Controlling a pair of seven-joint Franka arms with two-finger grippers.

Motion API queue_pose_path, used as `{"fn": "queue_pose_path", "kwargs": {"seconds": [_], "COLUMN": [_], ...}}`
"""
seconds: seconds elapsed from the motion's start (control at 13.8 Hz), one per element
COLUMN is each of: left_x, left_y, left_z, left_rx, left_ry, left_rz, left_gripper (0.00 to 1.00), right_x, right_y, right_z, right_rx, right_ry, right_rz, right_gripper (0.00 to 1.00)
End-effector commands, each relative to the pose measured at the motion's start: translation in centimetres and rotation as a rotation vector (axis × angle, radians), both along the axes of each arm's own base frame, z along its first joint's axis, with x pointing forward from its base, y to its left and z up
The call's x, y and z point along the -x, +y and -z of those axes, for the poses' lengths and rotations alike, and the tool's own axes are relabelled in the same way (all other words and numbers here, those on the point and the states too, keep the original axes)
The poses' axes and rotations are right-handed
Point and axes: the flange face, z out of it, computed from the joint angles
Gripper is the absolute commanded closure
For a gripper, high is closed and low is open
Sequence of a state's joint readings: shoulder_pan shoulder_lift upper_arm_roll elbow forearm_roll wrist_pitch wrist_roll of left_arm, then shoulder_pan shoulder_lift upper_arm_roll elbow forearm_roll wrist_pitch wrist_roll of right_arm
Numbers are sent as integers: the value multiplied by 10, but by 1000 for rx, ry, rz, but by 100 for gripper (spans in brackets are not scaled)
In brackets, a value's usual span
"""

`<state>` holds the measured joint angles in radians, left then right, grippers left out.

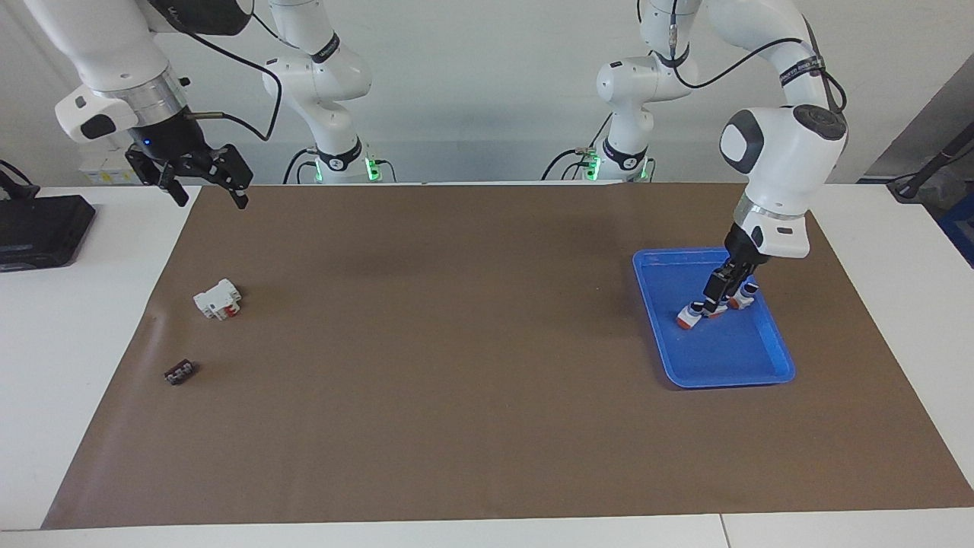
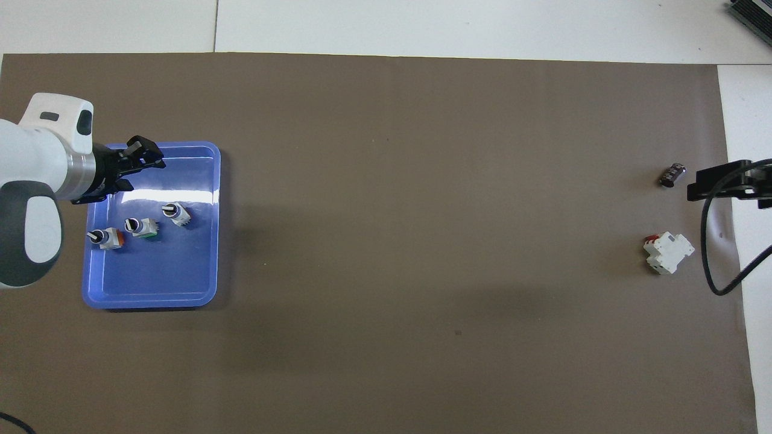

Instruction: Turn and place switch with both arms

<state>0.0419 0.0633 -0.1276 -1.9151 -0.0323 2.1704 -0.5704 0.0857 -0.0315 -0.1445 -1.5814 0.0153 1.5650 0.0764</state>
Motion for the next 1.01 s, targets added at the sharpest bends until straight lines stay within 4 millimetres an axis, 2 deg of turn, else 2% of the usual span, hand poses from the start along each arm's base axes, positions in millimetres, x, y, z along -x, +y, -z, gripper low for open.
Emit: {"fn": "queue_pose_path", "kwargs": {"seconds": [0.0, 0.07, 0.22, 0.43, 0.58, 0.8, 0.87, 0.94], "left_x": [-27, -29, -26, -17, -9, 12, 25, 33], "left_y": [-38, -48, -53, -49, -41, -20, -19, -16], "left_z": [-35, -50, -76, -104, -131, -141, -161, -154], "left_rx": [-53, -59, -83, -102, -110, -119, -146, -144], "left_ry": [41, 36, 57, 85, 125, 241, 209, 228], "left_rz": [106, 159, 287, 425, 482, 538, 553, 553], "left_gripper": [29, 30, 30, 30, 31, 34, 34, 26], "right_x": [5, 6, 7, 8, 8, 8, 7, 7], "right_y": [-6, -12, -9, -5, 8, 8, 10, 11], "right_z": [2, 3, 2, 2, 0, -1, -1, 0], "right_rx": [-44, -57, -53, -41, 7, 37, 39, 33], "right_ry": [27, 35, 42, 50, 51, 49, 49, 51], "right_rz": [47, 60, 55, 44, 12, 2, 0, -1], "right_gripper": [0, 0, 0, 0, 0, 0, 0, 0]}}
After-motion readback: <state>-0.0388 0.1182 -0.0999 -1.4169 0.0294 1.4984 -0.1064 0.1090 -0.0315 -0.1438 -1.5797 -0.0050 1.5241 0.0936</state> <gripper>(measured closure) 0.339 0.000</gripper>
